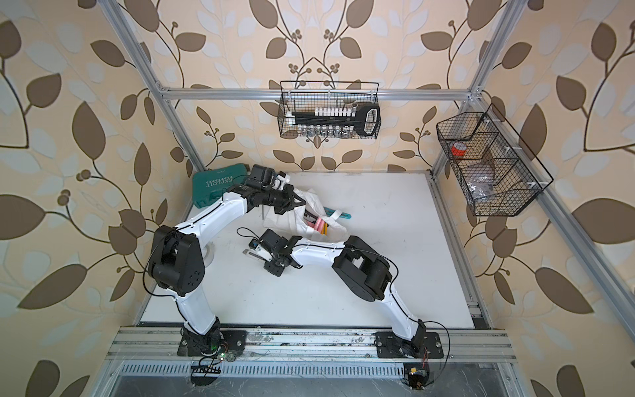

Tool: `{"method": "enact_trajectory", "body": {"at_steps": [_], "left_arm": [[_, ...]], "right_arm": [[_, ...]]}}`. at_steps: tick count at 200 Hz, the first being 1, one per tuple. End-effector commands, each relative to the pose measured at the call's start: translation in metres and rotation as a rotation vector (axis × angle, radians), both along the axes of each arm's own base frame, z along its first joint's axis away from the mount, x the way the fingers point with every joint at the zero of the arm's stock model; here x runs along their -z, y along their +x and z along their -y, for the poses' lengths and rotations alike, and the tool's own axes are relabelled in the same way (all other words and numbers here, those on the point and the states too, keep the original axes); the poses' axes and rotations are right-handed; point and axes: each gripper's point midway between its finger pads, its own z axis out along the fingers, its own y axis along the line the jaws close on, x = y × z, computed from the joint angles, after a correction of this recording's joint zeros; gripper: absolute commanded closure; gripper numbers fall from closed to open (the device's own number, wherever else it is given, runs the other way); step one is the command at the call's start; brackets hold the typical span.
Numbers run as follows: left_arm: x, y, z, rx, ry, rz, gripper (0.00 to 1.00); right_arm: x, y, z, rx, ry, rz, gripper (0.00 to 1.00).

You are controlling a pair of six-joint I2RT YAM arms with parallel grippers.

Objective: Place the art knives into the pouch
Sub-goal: Pick up the utility knife at the center of the board, then place the utility knife in the pouch.

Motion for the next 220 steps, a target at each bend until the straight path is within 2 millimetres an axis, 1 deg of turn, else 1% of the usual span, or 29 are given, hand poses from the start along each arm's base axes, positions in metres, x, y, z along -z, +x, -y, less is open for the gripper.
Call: {"method": "enact_trajectory", "body": {"at_steps": [1,51,67,93,115,149,166,191,220], "left_arm": [[-0.039,-0.002,-0.001,0.013,-0.058,0.094,1.00],[-0.032,-0.001,-0.002,0.006,-0.051,0.083,1.00],[-0.029,0.000,-0.003,0.003,-0.049,0.080,1.00],[-0.026,0.000,-0.003,0.000,-0.044,0.078,1.00],[-0.024,0.001,-0.003,-0.003,-0.044,0.075,1.00],[-0.021,0.001,-0.004,-0.007,-0.038,0.072,1.00],[-0.019,0.002,-0.005,-0.009,-0.033,0.070,1.00],[-0.019,0.002,-0.007,-0.012,-0.025,0.071,1.00],[-0.019,0.002,-0.008,-0.014,-0.019,0.072,1.00]], "right_arm": [[0.022,-0.032,0.050,0.065,-0.149,-0.110,0.73],[-0.021,-0.073,0.080,0.119,-0.114,-0.138,0.74],[-0.042,-0.083,0.091,0.141,-0.091,-0.135,0.74],[-0.083,-0.090,0.107,0.180,-0.029,-0.112,0.74],[-0.116,-0.091,0.124,0.221,0.000,-0.070,0.74],[-0.157,-0.086,0.150,0.282,0.032,0.018,0.74],[-0.171,-0.083,0.162,0.313,0.031,0.049,0.73],[-0.184,-0.078,0.180,0.359,0.006,0.080,0.74],[-0.197,-0.070,0.199,0.424,0.025,0.099,0.73]]}}
